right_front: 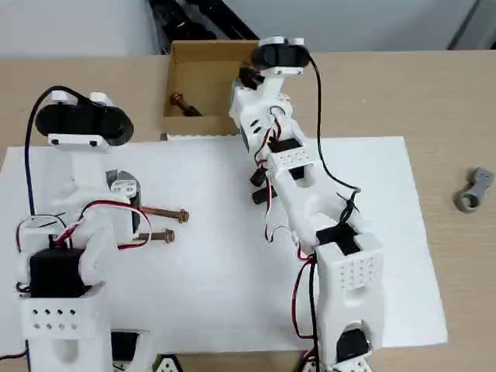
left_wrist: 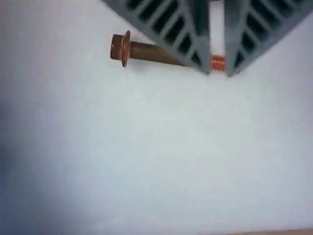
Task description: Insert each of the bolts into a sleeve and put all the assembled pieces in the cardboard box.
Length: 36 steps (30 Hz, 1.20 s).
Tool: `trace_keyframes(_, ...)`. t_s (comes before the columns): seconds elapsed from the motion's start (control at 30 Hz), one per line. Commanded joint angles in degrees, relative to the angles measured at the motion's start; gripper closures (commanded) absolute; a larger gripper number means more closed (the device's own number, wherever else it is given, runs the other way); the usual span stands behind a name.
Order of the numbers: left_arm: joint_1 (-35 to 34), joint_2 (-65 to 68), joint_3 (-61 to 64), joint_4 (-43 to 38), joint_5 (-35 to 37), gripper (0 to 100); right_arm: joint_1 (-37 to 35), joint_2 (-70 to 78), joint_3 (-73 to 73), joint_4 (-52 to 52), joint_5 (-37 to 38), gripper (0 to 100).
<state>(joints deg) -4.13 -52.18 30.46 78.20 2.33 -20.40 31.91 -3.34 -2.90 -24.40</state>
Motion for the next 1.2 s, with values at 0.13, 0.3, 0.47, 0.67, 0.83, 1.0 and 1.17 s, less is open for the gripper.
trace_keyframes(0.13, -0.53, -0.26, 1.80, 0.26, 0.00, 99, 0.22, -1.19, -4.13, 2.07, -2.81, 77.9)
trace_keyframes(0.3, -0.53, -0.18, 4.00, 0.26, 0.00, 93, -0.22, -4.26, -3.87, 6.73, -2.99, 77.8)
trace_keyframes(0.47, -0.53, -0.09, 4.09, 0.26, -0.35, 87, -0.22, -9.01, -3.87, 12.53, -2.99, 77.8)
trace_keyframes(0.67, -0.53, 3.87, 3.91, 1.93, -10.02, 88, -0.31, -16.31, -3.87, 24.92, -2.64, 77.9)
trace_keyframes(0.83, -0.44, 14.33, 3.56, 2.64, -21.89, 88, -0.22, -22.64, -3.87, 40.48, 4.22, 77.9)
trace_keyframes(1.0, -0.44, 23.82, -1.54, 0.35, -29.54, 88, 0.04, -30.29, -3.87, 58.07, 6.07, 77.9)
trace_keyframes(1.17, -0.35, 33.93, -6.90, -0.62, -38.15, 87, 0.31, -37.85, -3.78, 70.99, 6.15, 77.9)
